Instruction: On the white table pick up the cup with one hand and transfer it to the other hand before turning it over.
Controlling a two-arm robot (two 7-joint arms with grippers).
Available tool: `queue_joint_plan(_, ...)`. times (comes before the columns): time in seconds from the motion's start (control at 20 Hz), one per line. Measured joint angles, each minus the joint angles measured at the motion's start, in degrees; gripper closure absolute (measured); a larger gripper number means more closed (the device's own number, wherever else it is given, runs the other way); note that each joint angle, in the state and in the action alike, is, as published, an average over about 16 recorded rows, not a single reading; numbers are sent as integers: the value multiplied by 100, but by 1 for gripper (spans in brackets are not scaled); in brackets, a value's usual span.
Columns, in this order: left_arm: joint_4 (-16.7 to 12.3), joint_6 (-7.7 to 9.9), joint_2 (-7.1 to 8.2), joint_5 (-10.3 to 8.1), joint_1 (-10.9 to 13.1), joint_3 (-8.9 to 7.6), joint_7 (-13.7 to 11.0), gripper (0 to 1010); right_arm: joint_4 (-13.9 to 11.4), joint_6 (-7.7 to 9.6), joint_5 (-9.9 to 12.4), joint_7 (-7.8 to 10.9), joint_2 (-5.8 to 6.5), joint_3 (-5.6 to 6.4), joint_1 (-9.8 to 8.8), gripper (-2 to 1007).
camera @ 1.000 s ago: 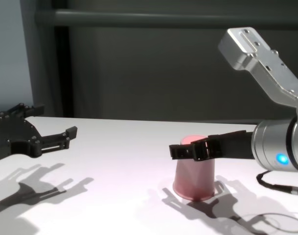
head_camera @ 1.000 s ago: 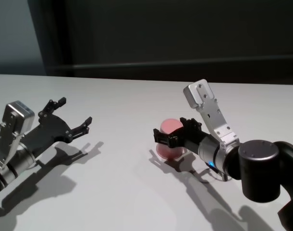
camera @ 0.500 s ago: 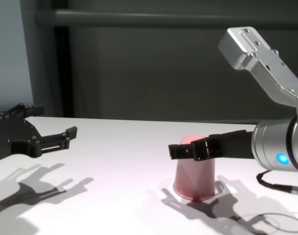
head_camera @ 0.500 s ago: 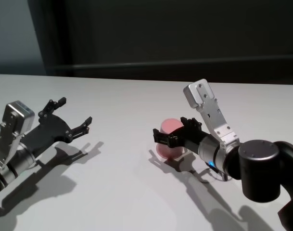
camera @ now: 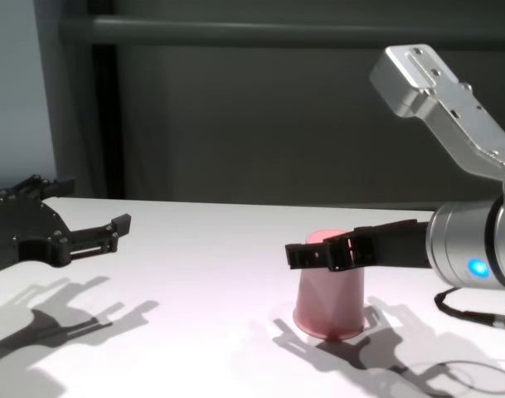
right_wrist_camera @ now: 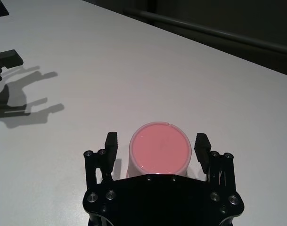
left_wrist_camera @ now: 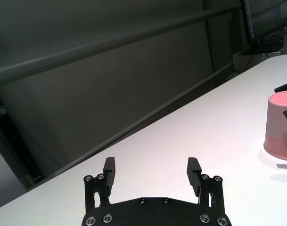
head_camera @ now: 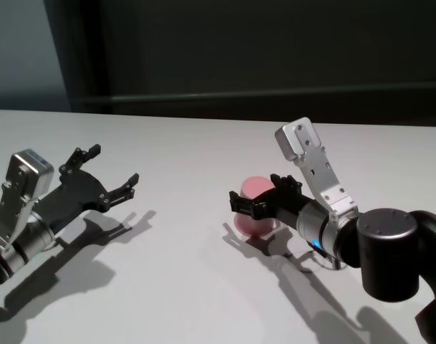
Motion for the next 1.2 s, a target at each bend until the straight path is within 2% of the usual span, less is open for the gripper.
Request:
queue_joint_plan(0.3, 0, 0, 0, 0, 0, 0, 0, 9, -95, -60, -41, -52, -40, 122, -46, 4)
queue_joint_plan(0.5, 0, 0, 0, 0, 0, 0, 0, 9, -191, -189, -80, -55, -76, 247, -90, 4)
queue_joint_plan(0.85, 0, 0, 0, 0, 0, 0, 0, 9, -348, -615, -164, 38, -109, 512, -179, 4)
queue_joint_plan(1.2, 0, 0, 0, 0, 0, 0, 0, 8, -436, -1046, -266, 160, -58, 784, -264, 4)
